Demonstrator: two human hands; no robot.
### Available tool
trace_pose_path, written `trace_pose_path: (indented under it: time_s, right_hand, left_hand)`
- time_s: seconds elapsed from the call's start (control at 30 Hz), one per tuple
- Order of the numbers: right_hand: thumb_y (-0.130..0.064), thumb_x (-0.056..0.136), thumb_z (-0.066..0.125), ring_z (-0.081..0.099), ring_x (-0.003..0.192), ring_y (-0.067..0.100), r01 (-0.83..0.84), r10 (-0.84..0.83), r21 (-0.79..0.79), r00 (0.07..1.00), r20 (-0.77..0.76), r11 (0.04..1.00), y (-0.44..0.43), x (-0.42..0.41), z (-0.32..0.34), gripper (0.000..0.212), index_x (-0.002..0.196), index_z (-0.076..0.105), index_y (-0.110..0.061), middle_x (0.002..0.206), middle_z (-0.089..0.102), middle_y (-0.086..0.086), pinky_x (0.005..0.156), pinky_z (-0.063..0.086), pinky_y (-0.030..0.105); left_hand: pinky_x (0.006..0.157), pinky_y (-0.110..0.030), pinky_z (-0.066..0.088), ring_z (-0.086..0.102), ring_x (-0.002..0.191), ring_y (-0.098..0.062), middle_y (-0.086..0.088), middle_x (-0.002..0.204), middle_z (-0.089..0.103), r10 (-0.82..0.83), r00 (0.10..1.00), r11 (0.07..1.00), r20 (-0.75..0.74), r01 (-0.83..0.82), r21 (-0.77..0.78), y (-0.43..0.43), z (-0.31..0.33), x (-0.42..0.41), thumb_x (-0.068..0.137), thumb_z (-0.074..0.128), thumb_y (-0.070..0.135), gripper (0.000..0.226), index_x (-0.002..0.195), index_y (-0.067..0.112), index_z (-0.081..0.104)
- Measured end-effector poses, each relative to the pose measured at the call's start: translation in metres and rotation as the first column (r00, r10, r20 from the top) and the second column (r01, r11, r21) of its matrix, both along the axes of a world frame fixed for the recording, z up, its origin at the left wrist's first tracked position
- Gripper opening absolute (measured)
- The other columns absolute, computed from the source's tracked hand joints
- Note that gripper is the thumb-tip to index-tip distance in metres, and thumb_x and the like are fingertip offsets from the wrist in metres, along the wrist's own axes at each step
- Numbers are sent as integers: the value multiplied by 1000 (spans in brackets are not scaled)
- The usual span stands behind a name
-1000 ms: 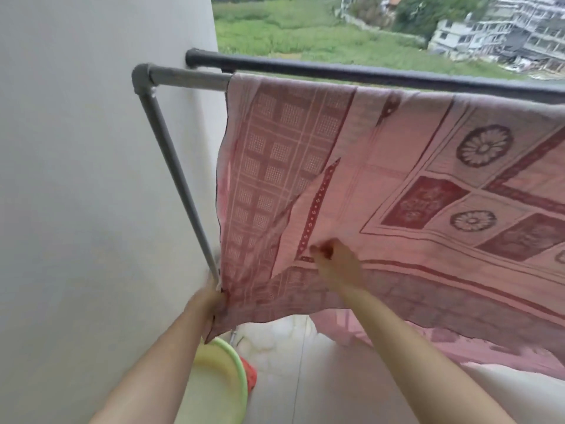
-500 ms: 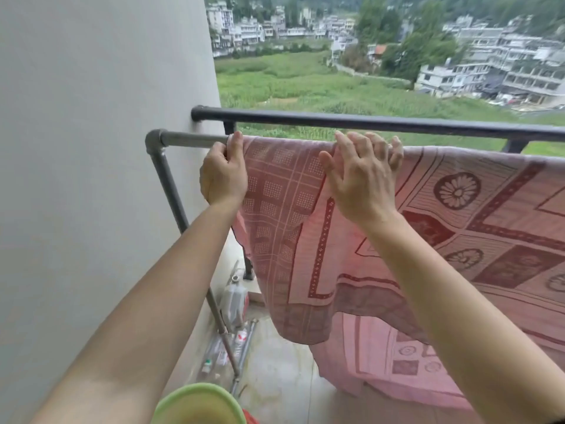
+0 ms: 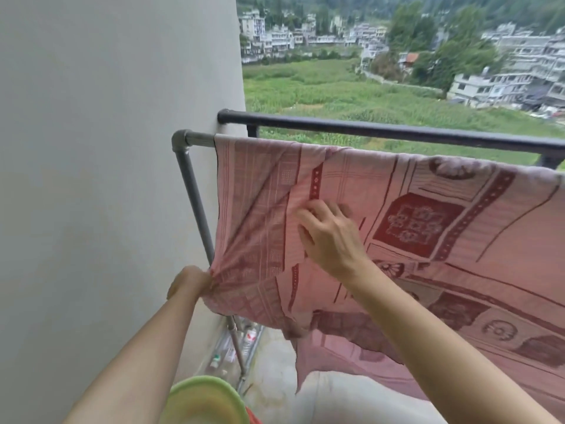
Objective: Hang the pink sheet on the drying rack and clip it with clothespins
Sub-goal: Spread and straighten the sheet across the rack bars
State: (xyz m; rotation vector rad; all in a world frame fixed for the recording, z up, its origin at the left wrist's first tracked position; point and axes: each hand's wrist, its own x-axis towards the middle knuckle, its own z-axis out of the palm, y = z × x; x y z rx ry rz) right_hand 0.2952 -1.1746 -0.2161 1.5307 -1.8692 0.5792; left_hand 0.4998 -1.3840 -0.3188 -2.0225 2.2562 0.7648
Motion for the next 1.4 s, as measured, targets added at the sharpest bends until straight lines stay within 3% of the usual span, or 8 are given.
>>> trace_pose_path:
  time_s: [0.1,0.17,0.3,0.57,0.77,1.07,1.23,1.4]
  right_hand:
    - [-32,91,61,48,125,27,60,-73,-196,995,-62,979,0,-15,37,38,127,64,-19,135,55,11,106,32,40]
    - [-45,94,53,38,138,29,147,-154,-201,988,-20,968,-3,-26,64,50,138,54,-20,147,45,12,114,22,43]
    - [-46,103,41,47,132,30,260,-258,-27,964,69,965,-7,-38,82,51,146,47,-19,147,51,5,112,24,45]
    - [-15,98,60,62,108,27,45,-44,-289,999,9,956,7,-36,69,24,119,71,-10,117,72,4,91,44,39]
    - [-6,92,68,58,87,26,-12,12,-159,1000,-2,987,13,-22,10,22,114,72,-8,102,69,6,74,50,37]
    - [-16,101,49,54,120,24,-91,-66,615,972,228,783,18,-2,-40,36,134,61,-24,132,59,0,100,47,37]
    - [-26,97,61,62,104,22,-148,143,53,986,88,988,12,-14,28,24,114,70,-12,118,65,8,86,55,37]
    - [-43,98,48,44,130,27,137,-133,-179,991,34,974,-4,-30,97,50,140,51,-15,143,48,13,110,30,42]
  left_hand:
    - [95,-42,43,49,120,-36,-14,128,56,-22,999,984,44,29,-177,-7,32,1,85,58,31,43,125,15,55]
    - [95,-43,45,52,116,-35,-14,124,58,-53,948,943,-313,-55,-327,-5,71,-16,90,49,27,34,122,16,56]
    - [70,-31,49,61,76,-12,6,81,62,-213,508,951,-834,-88,-297,16,160,-68,88,24,72,51,78,34,54]
    - [47,-11,42,56,56,-5,13,59,56,-142,420,908,-896,-304,-287,-4,207,-95,86,63,45,37,60,19,59]
    - [67,-28,44,62,79,-23,0,83,67,-11,581,854,-813,-418,-310,-25,101,-34,89,55,37,22,85,19,67]
    - [72,-36,53,66,78,-31,-13,84,71,163,846,963,-507,-249,-107,-19,4,16,83,58,34,26,68,13,65]
    - [83,-36,43,58,98,-29,-7,108,63,-33,727,957,-686,-176,-232,-21,87,-16,89,30,65,61,109,15,59]
    - [75,-33,47,61,84,-18,1,86,63,-288,458,933,-841,-64,-355,-11,172,-60,83,32,78,65,93,17,55]
